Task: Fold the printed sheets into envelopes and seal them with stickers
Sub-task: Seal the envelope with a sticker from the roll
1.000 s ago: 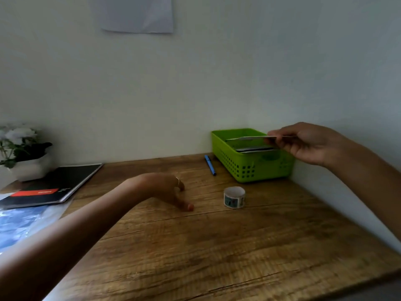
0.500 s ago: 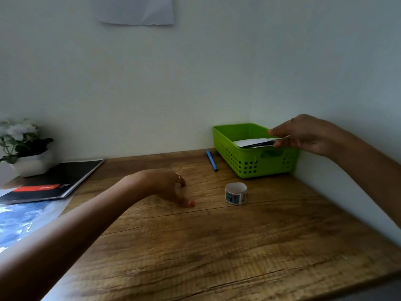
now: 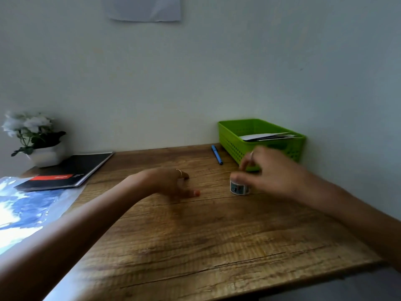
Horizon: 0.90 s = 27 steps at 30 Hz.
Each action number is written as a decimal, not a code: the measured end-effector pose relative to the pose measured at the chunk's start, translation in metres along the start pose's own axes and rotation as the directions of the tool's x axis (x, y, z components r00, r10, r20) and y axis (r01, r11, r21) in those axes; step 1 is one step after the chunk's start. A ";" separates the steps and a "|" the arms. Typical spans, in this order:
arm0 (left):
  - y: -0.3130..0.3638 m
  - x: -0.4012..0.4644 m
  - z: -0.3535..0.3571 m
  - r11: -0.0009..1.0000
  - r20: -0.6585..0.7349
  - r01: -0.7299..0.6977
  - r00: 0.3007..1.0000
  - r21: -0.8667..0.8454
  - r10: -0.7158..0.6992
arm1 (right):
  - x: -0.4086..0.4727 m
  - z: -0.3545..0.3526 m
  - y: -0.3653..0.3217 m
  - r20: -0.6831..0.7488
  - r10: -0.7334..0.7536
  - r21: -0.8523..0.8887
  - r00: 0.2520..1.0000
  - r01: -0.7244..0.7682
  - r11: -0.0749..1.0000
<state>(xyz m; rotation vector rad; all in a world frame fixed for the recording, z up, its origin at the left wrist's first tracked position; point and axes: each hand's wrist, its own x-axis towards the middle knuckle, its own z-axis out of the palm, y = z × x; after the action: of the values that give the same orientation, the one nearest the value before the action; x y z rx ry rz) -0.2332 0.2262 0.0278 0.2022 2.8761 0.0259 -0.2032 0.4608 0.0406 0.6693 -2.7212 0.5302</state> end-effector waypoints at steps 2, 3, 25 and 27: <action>-0.001 -0.001 -0.001 1.000 0.011 -0.003 1.000 0.004 0.003 | -0.003 0.017 -0.001 0.146 0.006 -0.078 0.989 0.005 0.997; -0.004 -0.002 -0.002 1.000 0.011 -0.008 1.000 0.004 0.008 | -0.003 0.024 -0.001 0.146 0.016 -0.081 0.989 -0.004 0.997; -0.060 -0.005 0.009 0.989 -0.067 0.112 0.991 -0.102 -0.119 | 0.167 0.096 -0.006 -0.075 0.000 -0.011 0.997 -0.001 1.000; -0.060 -0.004 0.009 0.990 -0.065 0.108 0.991 -0.094 -0.115 | 0.169 0.103 -0.004 -0.072 0.011 -0.018 0.997 -0.012 1.000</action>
<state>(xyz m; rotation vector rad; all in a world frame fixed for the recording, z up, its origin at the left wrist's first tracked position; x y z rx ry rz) -0.2353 0.1665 0.0184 0.0232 2.9428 0.1449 -0.3640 0.3500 0.0107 0.6180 -2.6616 0.5214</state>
